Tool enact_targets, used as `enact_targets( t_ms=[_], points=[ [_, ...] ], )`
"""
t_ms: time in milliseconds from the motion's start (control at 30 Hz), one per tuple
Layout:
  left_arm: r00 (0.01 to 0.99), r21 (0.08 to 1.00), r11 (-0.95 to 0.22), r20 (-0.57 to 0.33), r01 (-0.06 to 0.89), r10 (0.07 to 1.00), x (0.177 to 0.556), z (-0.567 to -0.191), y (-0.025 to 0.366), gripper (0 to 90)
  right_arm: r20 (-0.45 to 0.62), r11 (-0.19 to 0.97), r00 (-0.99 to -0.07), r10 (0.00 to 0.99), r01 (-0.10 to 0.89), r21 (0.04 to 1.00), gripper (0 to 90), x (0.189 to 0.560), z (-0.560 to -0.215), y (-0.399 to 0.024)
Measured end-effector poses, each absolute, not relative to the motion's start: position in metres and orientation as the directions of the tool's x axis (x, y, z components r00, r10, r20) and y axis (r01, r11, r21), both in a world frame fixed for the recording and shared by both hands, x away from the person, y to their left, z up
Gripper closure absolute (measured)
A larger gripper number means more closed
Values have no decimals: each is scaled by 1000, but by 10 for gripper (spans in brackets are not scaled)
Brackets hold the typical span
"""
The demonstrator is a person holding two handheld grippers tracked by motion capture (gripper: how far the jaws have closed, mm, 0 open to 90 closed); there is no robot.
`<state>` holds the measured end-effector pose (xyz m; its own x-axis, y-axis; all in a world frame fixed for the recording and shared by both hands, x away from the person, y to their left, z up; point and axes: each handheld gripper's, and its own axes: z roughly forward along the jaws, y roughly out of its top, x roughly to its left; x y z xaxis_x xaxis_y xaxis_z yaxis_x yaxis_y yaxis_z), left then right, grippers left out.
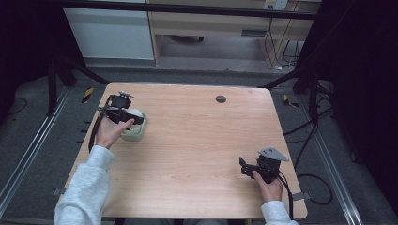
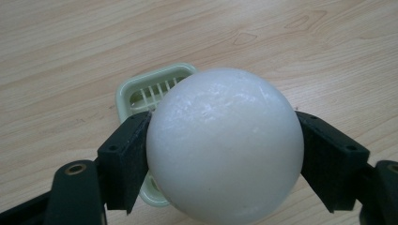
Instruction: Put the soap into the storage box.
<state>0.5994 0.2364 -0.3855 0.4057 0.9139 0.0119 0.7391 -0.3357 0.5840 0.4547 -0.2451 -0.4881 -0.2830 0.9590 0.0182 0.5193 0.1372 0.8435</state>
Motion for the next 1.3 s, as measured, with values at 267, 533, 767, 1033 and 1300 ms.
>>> enact_targets(
  t_ms=[267,533,767,1033,1300],
  points=[
    [392,567,-327,7,756,920,608,-394,239,239,18,138,-284,959,520,843,36,455,-488,-245],
    [376,565,-313,6,763,926,615,-400,244,239,15,142,-285,958,521,842,36,455,-489,-245],
    [371,543,-315,7,778,929,619,-411,245,239,17,140,-285,958,522,842,36,455,-489,-244],
    [371,522,-324,16,789,929,623,-420,243,239,16,140,-284,959,521,842,36,455,-489,-245],
    [358,514,-318,23,797,934,626,-424,247,239,14,141,-281,960,522,841,36,455,-489,-245]
  ],
)
